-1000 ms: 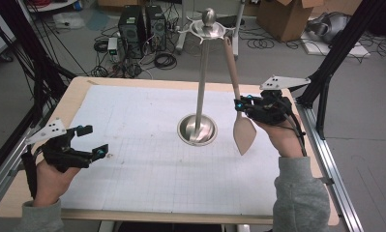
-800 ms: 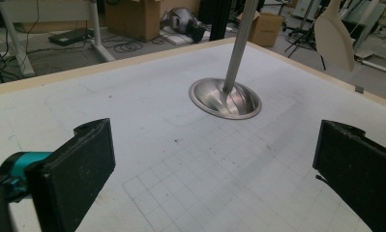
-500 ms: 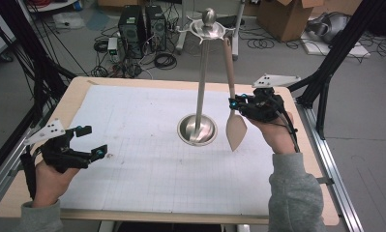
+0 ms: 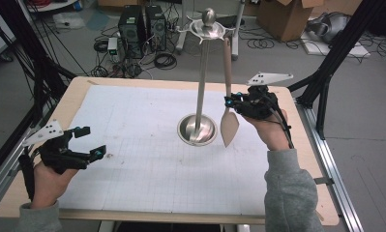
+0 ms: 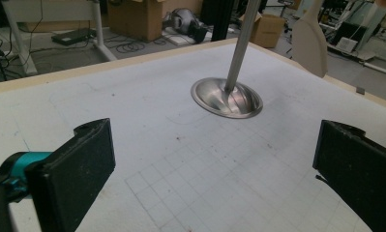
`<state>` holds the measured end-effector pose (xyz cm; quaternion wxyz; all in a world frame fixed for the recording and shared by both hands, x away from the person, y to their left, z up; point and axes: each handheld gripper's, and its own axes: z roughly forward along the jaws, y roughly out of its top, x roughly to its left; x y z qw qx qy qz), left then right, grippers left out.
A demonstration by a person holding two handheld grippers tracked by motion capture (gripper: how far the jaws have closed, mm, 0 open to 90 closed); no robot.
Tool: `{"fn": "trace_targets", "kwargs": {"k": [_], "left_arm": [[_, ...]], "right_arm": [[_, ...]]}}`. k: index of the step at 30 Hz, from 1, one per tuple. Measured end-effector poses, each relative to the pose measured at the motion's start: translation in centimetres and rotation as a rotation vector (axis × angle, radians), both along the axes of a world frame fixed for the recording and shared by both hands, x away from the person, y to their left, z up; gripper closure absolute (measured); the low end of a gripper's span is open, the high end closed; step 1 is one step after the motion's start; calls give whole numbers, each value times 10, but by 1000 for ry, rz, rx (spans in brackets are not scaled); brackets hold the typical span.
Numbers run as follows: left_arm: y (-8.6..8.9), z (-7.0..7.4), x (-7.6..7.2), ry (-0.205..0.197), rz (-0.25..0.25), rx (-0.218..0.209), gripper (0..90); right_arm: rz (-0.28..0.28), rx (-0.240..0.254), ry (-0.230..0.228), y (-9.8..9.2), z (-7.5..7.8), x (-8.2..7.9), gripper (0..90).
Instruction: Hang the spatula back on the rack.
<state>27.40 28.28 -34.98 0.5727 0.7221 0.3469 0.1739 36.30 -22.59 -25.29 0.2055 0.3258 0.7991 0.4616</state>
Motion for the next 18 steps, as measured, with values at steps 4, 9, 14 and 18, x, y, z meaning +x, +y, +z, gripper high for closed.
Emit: {"fn": "trace_targets", "kwargs": {"k": [4, 9, 14, 18], "left_arm": [[0, 0, -1, 0, 1, -2, 17], [2, 0, -1, 0, 4, -1, 17], [3, 1, -2, -3, 6, -4, 17], [4, 1, -2, -2, 5, -3, 17]], "right_arm": [[2, 3, -2, 2, -1, 3, 786], [4, 10, -2, 5, -3, 6, 786], [3, 12, -1, 8, -4, 9, 786], [2, 15, -1, 11, -4, 11, 785]]}}
